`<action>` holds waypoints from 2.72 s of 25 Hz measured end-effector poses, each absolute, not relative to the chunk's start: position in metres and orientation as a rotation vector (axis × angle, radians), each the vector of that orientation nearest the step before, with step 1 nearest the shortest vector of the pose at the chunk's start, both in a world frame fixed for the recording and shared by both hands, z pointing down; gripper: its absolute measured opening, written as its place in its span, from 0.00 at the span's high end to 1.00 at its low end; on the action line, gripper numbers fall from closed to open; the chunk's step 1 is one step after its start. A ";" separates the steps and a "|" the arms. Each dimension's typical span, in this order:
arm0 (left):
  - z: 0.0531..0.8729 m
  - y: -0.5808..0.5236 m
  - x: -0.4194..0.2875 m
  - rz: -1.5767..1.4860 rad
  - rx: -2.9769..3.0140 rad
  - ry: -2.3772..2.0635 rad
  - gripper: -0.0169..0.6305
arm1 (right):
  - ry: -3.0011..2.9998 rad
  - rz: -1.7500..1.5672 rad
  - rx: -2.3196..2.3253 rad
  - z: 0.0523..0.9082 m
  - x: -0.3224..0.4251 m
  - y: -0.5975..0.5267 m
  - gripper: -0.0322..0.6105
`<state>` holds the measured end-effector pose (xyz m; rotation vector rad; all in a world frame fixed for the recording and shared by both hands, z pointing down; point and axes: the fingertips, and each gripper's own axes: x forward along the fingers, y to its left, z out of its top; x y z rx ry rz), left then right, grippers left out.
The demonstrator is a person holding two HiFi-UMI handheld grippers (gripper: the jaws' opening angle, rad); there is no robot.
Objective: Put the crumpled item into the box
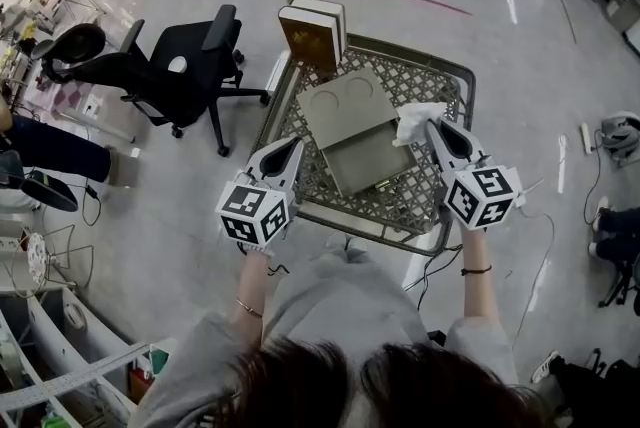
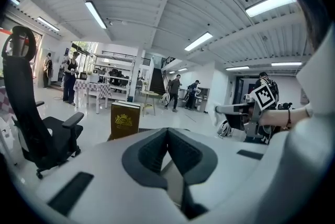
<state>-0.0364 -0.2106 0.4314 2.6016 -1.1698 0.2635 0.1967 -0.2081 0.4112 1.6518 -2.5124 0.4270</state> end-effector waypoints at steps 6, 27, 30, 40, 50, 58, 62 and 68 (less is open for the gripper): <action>0.456 -0.230 -0.034 0.323 2.564 -1.140 0.95 | -2.484 0.525 1.587 0.443 0.189 -0.235 0.87; 0.552 -0.242 -0.020 0.392 2.367 -1.063 0.95 | -2.343 0.839 1.219 0.576 0.139 -0.263 0.87; 0.564 -0.240 -0.021 0.405 2.343 -1.061 0.95 | -2.322 0.866 1.167 0.591 0.133 -0.264 0.87; 0.598 -0.233 -0.024 0.435 2.260 -1.054 0.95 | -2.207 0.916 1.038 0.641 0.121 -0.263 0.87; 0.622 -0.230 -0.021 0.458 2.199 -1.028 0.95 | -2.108 0.945 0.946 0.676 0.111 -0.258 0.87; 0.635 -0.227 -0.018 0.463 2.172 -1.007 0.95 | -2.041 0.965 0.909 0.697 0.109 -0.256 0.87; 0.640 -0.226 -0.017 0.466 2.159 -1.000 0.95 | -2.008 0.982 0.894 0.706 0.109 -0.255 0.87; 0.643 -0.225 -0.019 0.471 2.149 -0.995 0.95 | -1.980 0.991 0.881 0.711 0.107 -0.256 0.87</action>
